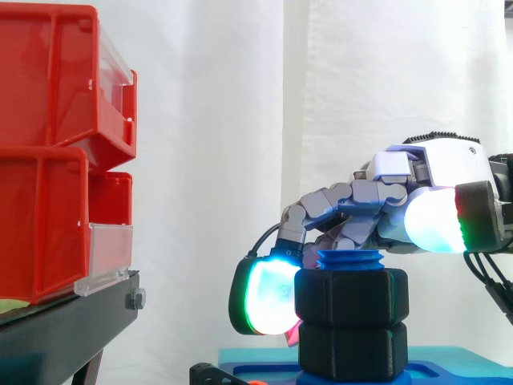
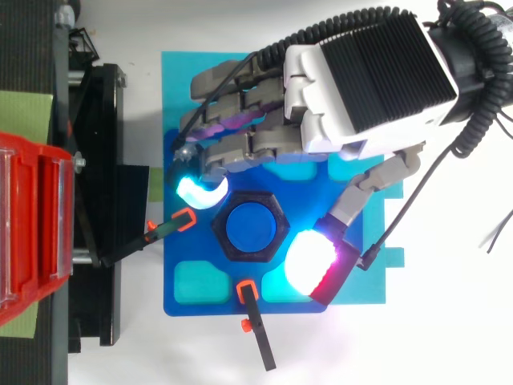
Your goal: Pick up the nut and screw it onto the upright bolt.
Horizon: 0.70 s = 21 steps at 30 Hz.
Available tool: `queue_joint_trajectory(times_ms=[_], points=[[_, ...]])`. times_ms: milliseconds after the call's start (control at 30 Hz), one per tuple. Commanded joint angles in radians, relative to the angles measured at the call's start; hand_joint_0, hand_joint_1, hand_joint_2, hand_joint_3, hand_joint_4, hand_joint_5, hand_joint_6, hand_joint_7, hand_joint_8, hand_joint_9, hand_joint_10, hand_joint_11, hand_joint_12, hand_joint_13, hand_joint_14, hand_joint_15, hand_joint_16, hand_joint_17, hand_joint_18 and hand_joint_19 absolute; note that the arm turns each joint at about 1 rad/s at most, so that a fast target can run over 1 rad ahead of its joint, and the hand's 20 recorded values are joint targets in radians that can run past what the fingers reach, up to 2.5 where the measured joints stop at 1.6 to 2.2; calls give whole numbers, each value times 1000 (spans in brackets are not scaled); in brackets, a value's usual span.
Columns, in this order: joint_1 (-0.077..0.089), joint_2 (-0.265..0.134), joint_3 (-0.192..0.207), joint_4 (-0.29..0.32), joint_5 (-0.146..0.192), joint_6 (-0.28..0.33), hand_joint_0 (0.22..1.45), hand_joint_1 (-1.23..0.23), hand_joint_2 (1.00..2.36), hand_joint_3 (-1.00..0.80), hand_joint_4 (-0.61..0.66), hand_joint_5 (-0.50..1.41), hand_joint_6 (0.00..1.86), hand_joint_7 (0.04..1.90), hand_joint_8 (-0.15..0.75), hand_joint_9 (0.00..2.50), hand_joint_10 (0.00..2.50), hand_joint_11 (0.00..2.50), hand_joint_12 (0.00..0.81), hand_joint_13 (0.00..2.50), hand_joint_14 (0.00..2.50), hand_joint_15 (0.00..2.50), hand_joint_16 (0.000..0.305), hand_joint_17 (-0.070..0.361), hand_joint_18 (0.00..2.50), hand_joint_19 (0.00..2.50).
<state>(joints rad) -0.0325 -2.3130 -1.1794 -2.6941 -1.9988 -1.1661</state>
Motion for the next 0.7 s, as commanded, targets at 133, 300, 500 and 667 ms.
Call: queue_joint_trajectory(times_ms=[133, 300, 500, 667], points=[[5, 0, 0, -12, 5, 0, 433, -387, 1000, -500, 272, -111, 504, 999, 340, 954, 9, 259, 426, 525, 1, 0, 60, 136, 407, 120], [5, 0, 0, -12, 5, 0, 453, -477, 1000, -500, 276, -97, 505, 1108, 332, 981, 10, 288, 416, 539, 0, 0, 58, 130, 421, 143], [6, 0, 0, -7, 5, 0, 460, -491, 1000, -500, 249, -86, 505, 1170, 328, 1009, 11, 313, 414, 569, 0, 12, 57, 128, 442, 153], [5, 0, 0, -4, 5, 0, 463, -504, 1000, -500, 242, -80, 504, 1214, 326, 1021, 12, 326, 413, 575, 0, 14, 57, 128, 450, 159]])
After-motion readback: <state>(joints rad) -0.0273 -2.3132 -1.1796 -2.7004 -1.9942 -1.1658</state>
